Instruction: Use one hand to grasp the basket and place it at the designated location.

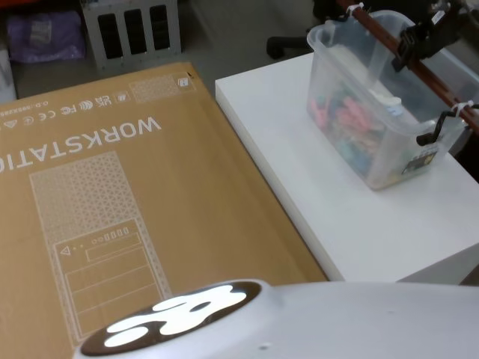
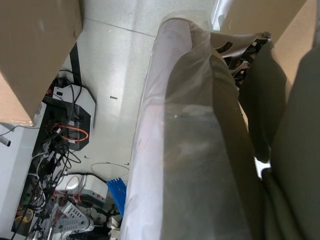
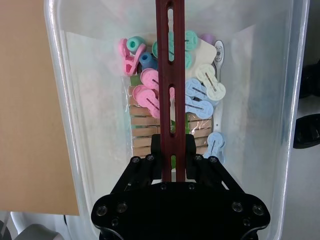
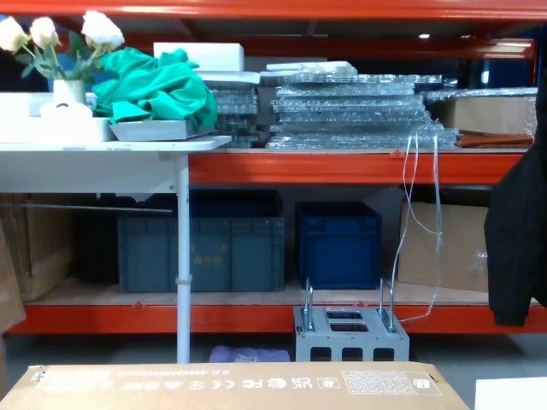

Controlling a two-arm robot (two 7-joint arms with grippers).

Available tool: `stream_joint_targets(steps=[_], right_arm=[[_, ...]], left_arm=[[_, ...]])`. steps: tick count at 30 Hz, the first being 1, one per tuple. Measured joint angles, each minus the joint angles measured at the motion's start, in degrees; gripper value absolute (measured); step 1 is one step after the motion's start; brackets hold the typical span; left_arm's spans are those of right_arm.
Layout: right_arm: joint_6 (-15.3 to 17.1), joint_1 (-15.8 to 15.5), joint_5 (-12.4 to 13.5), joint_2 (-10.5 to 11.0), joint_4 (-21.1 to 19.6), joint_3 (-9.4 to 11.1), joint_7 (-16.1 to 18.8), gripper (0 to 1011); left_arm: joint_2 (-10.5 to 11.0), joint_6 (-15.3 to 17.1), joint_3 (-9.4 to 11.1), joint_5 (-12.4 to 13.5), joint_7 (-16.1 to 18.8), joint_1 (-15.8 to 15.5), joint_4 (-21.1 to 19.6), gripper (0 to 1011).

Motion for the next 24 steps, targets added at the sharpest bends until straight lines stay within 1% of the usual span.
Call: stream_joint_targets(steps=[15, 19, 24], right_arm=[[0.2, -0.3, 0.9, 2.4, -4.1, 2.6, -0.5, 240], [0.0, 0.2, 1.2, 3.2, -5.7, 3.6, -0.3, 240], [-1.0, 1.4, 1.2, 4.0, -7.6, 4.9, 0.0, 240]], left_arm=[[0.0, 0.0, 0.0, 0.0, 0.0, 0.0, 0.0, 0], [0.0, 0.0, 0.0, 0.0, 0.0, 0.0, 0.0, 0], [0.0, 0.0, 0.0, 0.0, 0.0, 0.0, 0.0, 0]])
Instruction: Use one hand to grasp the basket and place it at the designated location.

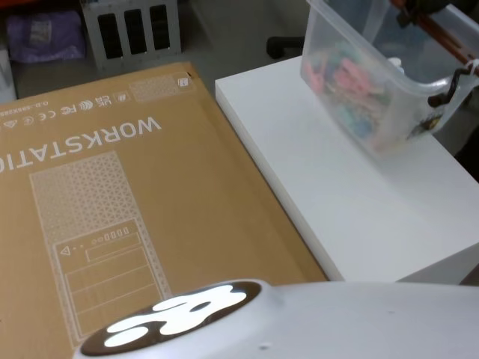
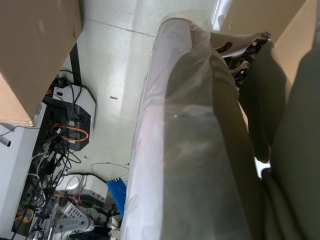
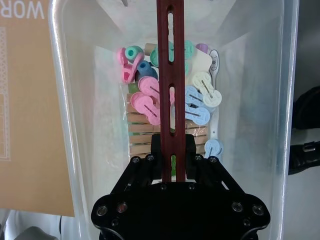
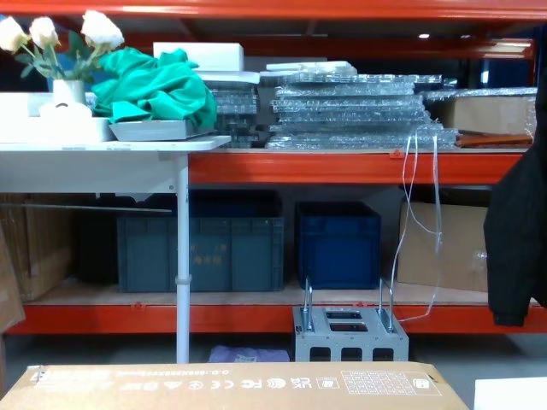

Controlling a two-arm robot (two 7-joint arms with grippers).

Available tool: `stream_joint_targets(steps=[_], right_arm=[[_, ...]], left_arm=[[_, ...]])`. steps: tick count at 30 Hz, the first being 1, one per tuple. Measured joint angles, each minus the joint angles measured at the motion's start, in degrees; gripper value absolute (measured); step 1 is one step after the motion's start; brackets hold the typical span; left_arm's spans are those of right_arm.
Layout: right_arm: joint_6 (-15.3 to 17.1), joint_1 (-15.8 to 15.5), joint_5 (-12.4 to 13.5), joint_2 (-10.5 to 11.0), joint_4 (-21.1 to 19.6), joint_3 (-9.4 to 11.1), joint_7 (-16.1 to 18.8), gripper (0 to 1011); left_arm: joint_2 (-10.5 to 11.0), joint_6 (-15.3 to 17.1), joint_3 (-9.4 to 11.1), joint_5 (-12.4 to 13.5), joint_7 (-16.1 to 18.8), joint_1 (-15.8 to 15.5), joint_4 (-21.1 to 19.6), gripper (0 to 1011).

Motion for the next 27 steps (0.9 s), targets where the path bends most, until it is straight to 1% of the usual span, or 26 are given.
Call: stream_joint_targets(steps=[5, 14, 24, 27], right_arm=[[-0.9, 0.9, -0.1, 0.1, -1.3, 0.6, 0.4, 240], [-2.9, 2.4, -0.6, -0.6, -3.1, 0.8, 1.2, 240], [-4.5, 4.2, -1.1, -1.3, -5.3, 0.3, 1.7, 240], [-5.2, 5.1, -1.5, -1.8, -7.1, 0.0, 1.8, 240]], left_arm=[[0.0, 0.0, 0.0, 0.0, 0.0, 0.0, 0.0, 0], [0.0, 0.0, 0.0, 0.0, 0.0, 0.0, 0.0, 0], [0.0, 0.0, 0.0, 0.0, 0.0, 0.0, 0.0, 0], [0.0, 0.0, 0.0, 0.0, 0.0, 0.0, 0.0, 0]])
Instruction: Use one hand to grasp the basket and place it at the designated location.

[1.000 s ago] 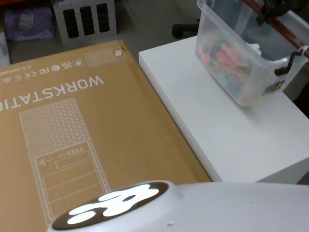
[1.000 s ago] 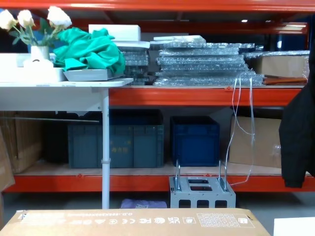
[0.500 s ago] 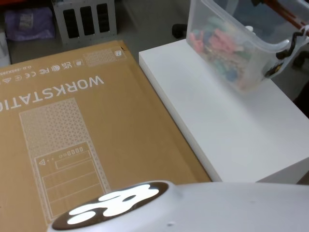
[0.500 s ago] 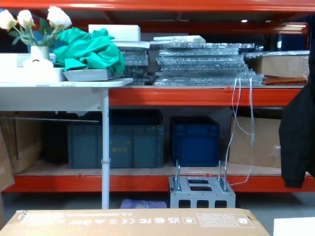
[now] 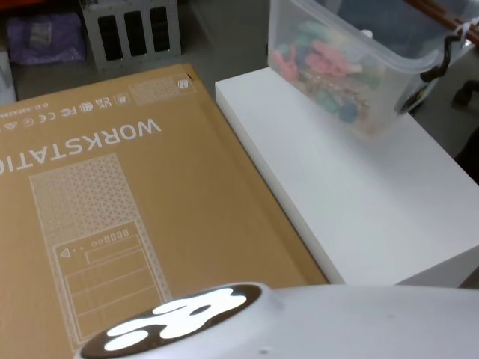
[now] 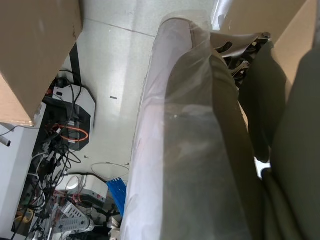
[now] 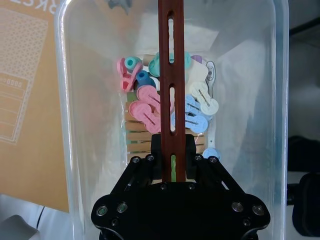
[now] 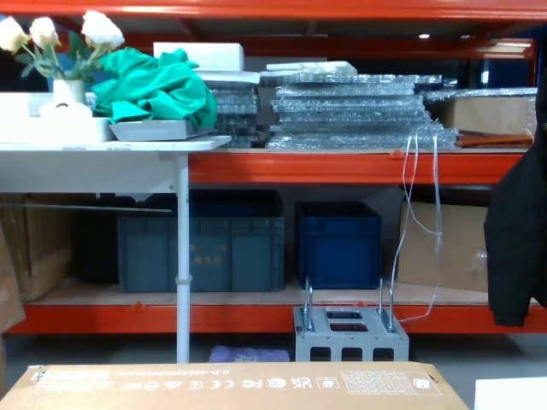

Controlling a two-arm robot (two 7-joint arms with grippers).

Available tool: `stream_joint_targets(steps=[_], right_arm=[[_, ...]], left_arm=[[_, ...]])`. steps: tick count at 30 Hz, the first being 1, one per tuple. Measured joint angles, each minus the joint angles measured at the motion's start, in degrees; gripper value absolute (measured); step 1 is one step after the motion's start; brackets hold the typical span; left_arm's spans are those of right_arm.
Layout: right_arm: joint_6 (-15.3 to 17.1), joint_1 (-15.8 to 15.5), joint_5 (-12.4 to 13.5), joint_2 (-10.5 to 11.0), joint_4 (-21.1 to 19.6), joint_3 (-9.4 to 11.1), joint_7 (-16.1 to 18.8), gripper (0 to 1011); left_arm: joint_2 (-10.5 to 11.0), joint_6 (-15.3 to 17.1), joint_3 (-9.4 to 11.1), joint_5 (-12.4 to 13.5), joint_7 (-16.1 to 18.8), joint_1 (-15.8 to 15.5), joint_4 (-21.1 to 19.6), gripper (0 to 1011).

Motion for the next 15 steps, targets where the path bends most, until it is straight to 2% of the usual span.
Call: stream_joint_targets(steps=[6, 15], right_arm=[[-1.1, 1.0, -0.1, -0.5, -3.1, -0.5, 0.1, 240], [-2.5, 2.3, 1.6, -0.9, -8.1, -1.3, 0.5, 240]], left_arm=[[0.0, 0.0, 0.0, 0.0, 0.0, 0.0, 0.0, 0], [0.0, 0.0, 0.0, 0.0, 0.0, 0.0, 0.0, 0]])
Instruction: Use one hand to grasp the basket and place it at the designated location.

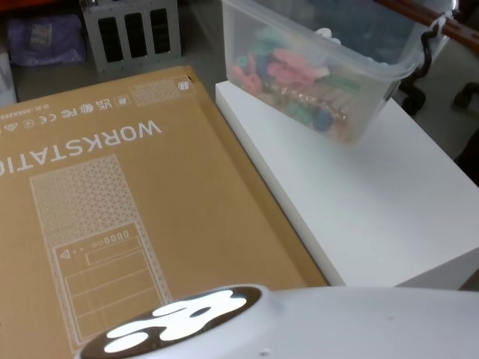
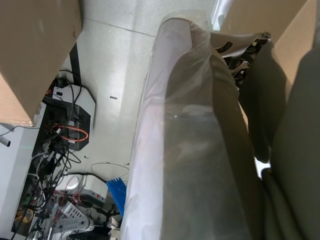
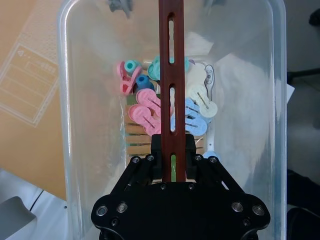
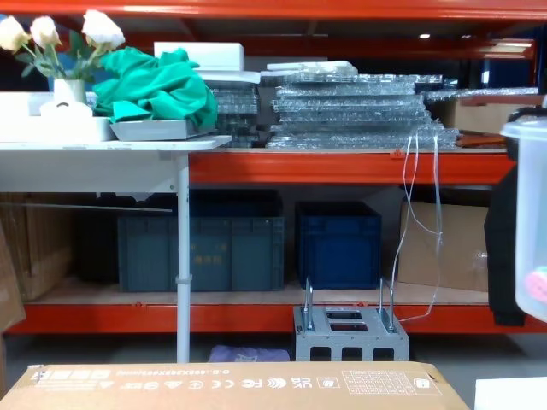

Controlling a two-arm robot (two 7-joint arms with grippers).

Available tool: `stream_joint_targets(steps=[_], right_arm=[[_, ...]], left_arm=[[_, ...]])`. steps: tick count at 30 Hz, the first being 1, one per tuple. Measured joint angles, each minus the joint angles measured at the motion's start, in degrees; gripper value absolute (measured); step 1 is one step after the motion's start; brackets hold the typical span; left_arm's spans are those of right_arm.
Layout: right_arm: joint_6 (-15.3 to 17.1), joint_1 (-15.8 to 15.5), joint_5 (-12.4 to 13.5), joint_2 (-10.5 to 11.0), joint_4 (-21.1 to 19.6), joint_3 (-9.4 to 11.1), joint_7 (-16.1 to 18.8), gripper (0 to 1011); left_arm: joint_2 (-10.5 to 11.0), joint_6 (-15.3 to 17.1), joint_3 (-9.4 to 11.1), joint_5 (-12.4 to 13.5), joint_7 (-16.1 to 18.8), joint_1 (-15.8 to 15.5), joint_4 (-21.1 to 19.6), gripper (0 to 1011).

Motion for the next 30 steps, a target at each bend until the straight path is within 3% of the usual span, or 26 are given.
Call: stream_joint_targets(steps=[18, 30], right_arm=[[-3.8, 2.4, 3.7, -2.0, -6.9, -2.4, 1.9, 240], [-9.9, 4.1, 6.4, -5.3, -8.0, -4.8, 3.1, 240]], left_arm=[[0.0, 0.0, 0.0, 0.0, 0.0, 0.0, 0.0, 0], [0.0, 0.0, 0.0, 0.0, 0.0, 0.0, 0.0, 0]])
